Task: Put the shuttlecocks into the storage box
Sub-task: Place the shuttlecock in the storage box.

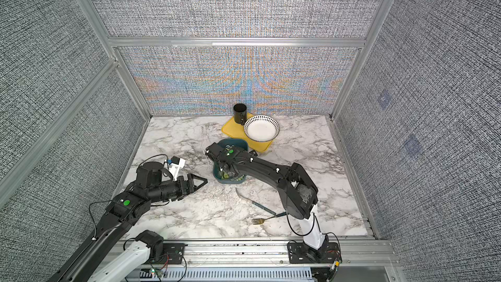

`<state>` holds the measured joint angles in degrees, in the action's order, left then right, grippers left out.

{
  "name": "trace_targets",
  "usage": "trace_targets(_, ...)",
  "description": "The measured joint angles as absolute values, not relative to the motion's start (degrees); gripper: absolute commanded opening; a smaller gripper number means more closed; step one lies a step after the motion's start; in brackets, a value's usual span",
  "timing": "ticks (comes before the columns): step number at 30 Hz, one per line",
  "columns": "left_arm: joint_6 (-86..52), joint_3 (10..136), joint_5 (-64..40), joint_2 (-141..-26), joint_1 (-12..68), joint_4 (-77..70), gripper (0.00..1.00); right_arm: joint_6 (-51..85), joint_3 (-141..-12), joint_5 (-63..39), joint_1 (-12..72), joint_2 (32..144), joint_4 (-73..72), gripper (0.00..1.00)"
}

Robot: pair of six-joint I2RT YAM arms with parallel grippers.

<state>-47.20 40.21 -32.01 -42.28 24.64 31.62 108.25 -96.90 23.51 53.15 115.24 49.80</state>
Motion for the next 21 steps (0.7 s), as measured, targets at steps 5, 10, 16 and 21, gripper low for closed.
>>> trace_targets(5, -47.24, 40.29, -31.88, -42.37, 24.64, 31.38, 0.90, 108.27, -97.51, 23.00, 52.69, 116.64, 50.81, 0.00)
trace_targets(10, -47.59, 40.38, -31.83, -43.16, 24.64, 31.31, 0.90, 108.18, -98.70, 23.05, 51.59, 118.28, 50.48, 0.00)
trace_targets(16, -47.35, 40.34, -31.86, -43.40, 24.64, 31.29, 0.90, 107.53, -96.82, 24.36, 51.31, 117.73, 45.41, 0.00)
trace_targets(21, -47.33, 40.34, -31.86, -43.38, 24.64, 30.94, 0.90, 107.31, -94.08, 25.15, 50.94, 116.81, 41.23, 0.00)
